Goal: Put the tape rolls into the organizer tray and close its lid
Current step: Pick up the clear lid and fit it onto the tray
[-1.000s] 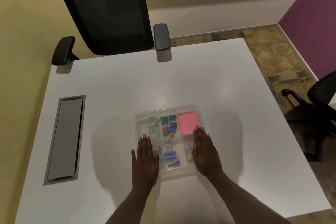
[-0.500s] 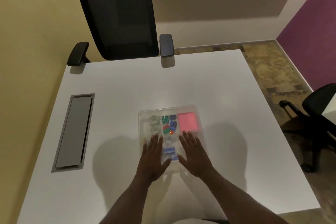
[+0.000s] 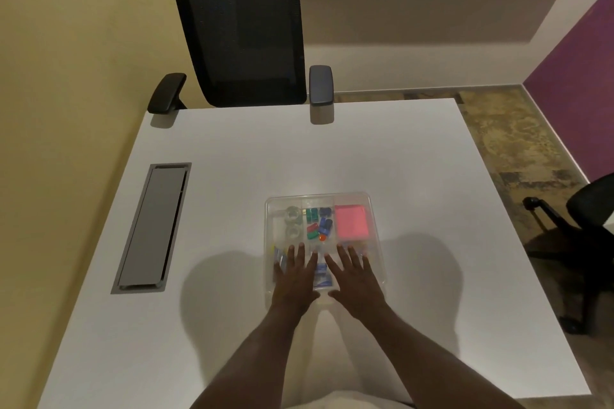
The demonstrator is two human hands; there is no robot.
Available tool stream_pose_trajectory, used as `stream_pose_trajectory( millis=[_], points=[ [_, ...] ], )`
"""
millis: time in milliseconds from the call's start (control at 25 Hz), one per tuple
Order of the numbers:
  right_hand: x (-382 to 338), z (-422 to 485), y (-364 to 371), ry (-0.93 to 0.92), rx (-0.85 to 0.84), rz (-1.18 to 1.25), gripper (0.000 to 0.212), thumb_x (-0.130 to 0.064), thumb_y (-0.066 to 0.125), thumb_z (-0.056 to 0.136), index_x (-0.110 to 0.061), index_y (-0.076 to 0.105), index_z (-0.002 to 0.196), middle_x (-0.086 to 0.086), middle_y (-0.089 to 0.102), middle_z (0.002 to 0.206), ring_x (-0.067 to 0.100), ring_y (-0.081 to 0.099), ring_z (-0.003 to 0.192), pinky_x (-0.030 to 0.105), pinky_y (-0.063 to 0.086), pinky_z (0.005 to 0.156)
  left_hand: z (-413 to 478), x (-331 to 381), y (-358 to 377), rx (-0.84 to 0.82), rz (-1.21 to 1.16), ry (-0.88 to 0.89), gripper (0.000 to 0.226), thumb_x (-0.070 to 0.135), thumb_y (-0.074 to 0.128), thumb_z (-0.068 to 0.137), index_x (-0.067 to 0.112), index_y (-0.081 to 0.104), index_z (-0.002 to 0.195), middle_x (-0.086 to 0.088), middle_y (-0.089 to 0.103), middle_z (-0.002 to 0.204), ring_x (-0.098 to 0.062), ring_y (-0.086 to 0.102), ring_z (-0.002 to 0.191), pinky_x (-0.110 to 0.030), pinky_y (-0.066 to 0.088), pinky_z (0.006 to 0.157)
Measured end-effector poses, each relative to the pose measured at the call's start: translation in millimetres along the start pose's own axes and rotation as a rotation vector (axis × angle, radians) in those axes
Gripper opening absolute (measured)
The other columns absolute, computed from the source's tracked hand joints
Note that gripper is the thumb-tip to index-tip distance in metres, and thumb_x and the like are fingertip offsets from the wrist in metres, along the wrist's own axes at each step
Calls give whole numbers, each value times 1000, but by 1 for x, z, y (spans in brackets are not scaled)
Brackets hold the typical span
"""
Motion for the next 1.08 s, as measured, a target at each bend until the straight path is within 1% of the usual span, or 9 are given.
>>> stream_pose_trajectory(
  millis=[160, 360, 600, 920, 1080],
  points=[
    [0, 14, -9, 6, -9, 16, 88, -59, 49, 99, -31, -6, 162, 7, -17, 170, 34, -17, 157, 56, -7, 128, 13, -3, -11, -10, -15, -11, 101, 45, 69, 96, 28, -1, 167, -9, -10, 175, -36, -11, 162, -61, 0, 130],
    [2, 44, -25, 3, -6, 57, 87, -59, 53, 97, -33, 2, 162, 5, -9, 172, 31, -10, 159, 55, -2, 129, 36, -11, -27, -9, -59, -33, 102, 42, 73, 94, 28, 3, 167, -9, -7, 176, -36, -9, 162, -61, 5, 130],
    [6, 93, -46, 14, 7, 90, 87, -56, 57, 96, -34, 5, 162, 3, -5, 173, 31, -5, 159, 55, 1, 129, 78, -25, -55, -3, -119, -56, 102, 42, 75, 92, 29, 6, 167, -6, -5, 176, -34, -9, 162, -61, 2, 130],
    [14, 169, -78, 4, 45, 105, 88, -56, 58, 96, -34, 6, 162, 3, -5, 173, 30, -6, 160, 54, 0, 129, 146, -53, -100, 13, -100, -66, 105, 40, 80, 88, 28, 12, 166, -6, -1, 176, -34, -3, 163, -63, 11, 129],
    [18, 198, -92, -11, 47, 89, 89, -54, 61, 95, -33, 7, 162, 5, -3, 173, 31, -4, 160, 54, 1, 129, 170, -63, -117, 26, -94, -63, 104, 41, 81, 87, 28, 15, 166, -7, 1, 176, -34, -2, 163, -63, 13, 129]
  ],
)
Point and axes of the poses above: each hand's wrist, its own z-axis towards the middle knuckle, its own y-axis out of the palm, x = y × z, the point moved 5 cm from there along z, towards the middle knuckle
